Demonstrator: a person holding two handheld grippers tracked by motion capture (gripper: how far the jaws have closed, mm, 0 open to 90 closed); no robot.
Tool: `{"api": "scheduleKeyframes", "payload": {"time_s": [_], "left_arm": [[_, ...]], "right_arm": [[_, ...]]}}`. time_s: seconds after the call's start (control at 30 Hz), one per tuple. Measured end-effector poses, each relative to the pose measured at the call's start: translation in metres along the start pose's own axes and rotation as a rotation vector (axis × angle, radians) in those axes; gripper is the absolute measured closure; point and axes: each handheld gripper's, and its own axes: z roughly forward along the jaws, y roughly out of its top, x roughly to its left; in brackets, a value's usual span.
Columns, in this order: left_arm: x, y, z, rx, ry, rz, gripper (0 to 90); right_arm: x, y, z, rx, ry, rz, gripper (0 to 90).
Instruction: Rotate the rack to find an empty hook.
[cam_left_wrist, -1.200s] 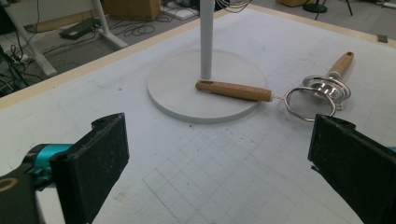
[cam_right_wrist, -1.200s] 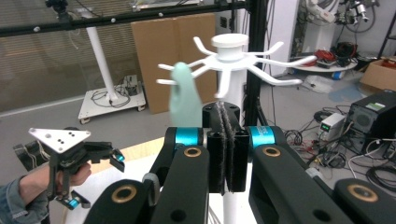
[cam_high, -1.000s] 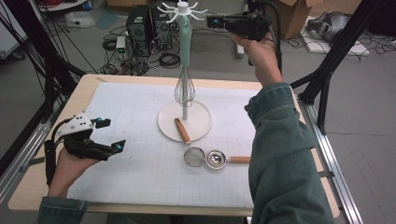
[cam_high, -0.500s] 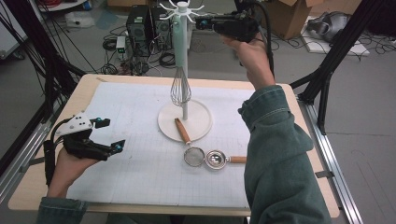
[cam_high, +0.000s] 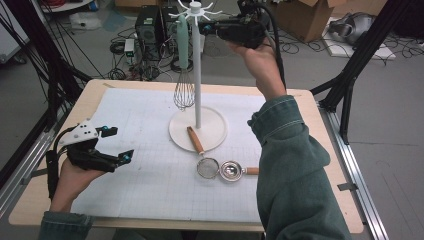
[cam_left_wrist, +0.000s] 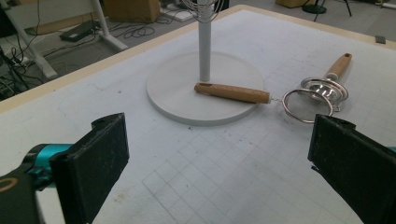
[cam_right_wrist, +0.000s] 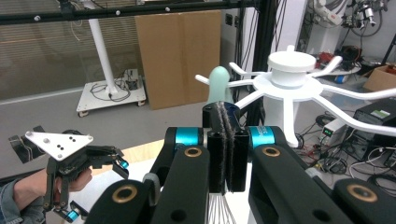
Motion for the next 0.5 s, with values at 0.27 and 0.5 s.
{"api": "scheduleKeyframes", "payload": {"time_s": [0.27, 0.5], "left_arm": [[0.0001, 0.0001, 0.0007, 0.002, 0.0, 0.0, 5.7], [0.0003, 0.0003, -0.0008, -0.002, 0.001, -0.005, 5.7]], "right_arm": [[0.0063, 0.0014, 0.0055, 0.002, -0.002, -0.021, 89.5], [0.008, -0.0016, 0.0023, -0.003, -0.004, -0.026, 89.4]]}}
